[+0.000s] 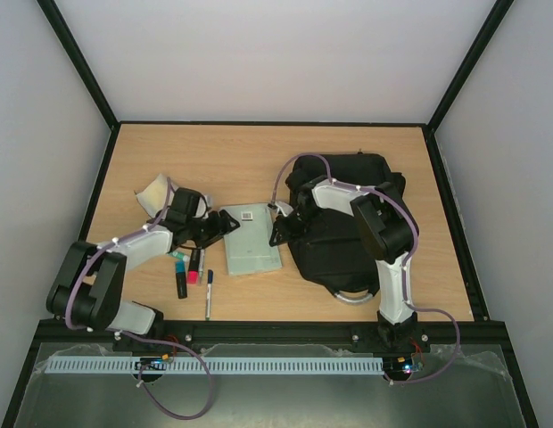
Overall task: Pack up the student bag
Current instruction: Adjust the book at the center of the board.
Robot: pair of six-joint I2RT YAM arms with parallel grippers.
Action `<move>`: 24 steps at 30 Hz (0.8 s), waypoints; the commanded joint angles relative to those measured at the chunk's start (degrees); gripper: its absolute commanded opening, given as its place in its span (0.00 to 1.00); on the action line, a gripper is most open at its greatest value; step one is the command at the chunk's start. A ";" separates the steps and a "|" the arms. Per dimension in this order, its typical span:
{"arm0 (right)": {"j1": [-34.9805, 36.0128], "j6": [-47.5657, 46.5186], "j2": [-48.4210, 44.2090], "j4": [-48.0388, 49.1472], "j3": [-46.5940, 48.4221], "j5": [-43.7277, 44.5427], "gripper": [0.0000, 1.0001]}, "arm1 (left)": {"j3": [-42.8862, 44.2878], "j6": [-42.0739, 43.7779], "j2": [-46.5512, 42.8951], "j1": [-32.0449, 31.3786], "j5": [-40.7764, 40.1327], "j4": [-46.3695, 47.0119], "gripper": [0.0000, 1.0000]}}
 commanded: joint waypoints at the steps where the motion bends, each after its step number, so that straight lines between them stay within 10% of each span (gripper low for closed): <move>1: 2.01 -1.26 5.87 0.70 -3.70 6.27 0.23 | 4.85 -1.51 -7.63 -2.17 6.84 -0.80 0.76; 16: 2.44 -2.08 4.42 0.66 -3.43 1.66 0.20 | -3.67 -3.45 -18.77 -2.86 -3.34 -9.23 0.80; 24: 2.45 -2.03 2.33 0.58 -2.72 -0.49 0.20 | -4.11 0.07 -10.12 -1.19 -6.42 -7.27 0.80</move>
